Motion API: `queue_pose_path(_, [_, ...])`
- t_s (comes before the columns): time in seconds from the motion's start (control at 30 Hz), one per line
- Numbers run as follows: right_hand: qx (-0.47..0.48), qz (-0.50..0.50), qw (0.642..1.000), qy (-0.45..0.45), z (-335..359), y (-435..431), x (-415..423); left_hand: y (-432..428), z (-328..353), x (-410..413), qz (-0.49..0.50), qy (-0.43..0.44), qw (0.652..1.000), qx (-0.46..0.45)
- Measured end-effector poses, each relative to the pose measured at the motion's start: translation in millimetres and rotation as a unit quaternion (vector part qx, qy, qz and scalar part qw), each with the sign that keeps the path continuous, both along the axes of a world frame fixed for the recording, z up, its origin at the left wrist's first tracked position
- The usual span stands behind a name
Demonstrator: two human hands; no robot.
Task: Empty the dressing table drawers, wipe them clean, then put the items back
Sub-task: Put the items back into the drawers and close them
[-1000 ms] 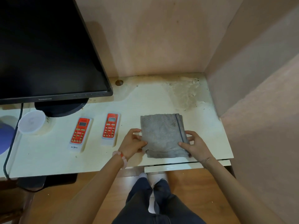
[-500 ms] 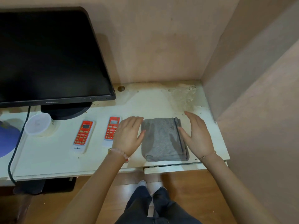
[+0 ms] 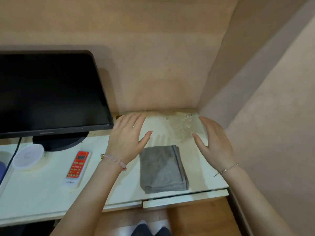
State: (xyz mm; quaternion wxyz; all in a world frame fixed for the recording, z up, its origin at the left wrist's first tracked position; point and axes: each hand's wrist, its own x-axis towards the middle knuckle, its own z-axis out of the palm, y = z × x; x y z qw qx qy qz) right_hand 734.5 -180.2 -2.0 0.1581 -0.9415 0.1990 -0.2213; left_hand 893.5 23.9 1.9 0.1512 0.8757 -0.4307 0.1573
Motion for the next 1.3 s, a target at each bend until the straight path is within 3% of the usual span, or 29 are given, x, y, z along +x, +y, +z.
queue_pose_path(0.37, [-0.044,-0.178,0.983,-0.028,43,12,-45,-57,38,12,-0.183,-0.032,0.982,-0.025])
queue_pose_path(0.7, [-0.059,-0.401,0.914,-0.025,39,99,-120,-85,47,-21,-0.399,-0.041,0.915,-0.040])
queue_pose_path(0.9, [-0.050,-0.545,0.836,-0.025,36,168,-199,-97,46,-106,-0.542,-0.007,0.840,-0.028])
queue_pose_path(1.3, [-0.048,-0.765,0.642,-0.005,30,307,-359,-83,50,-342,-0.761,0.000,0.648,-0.026])
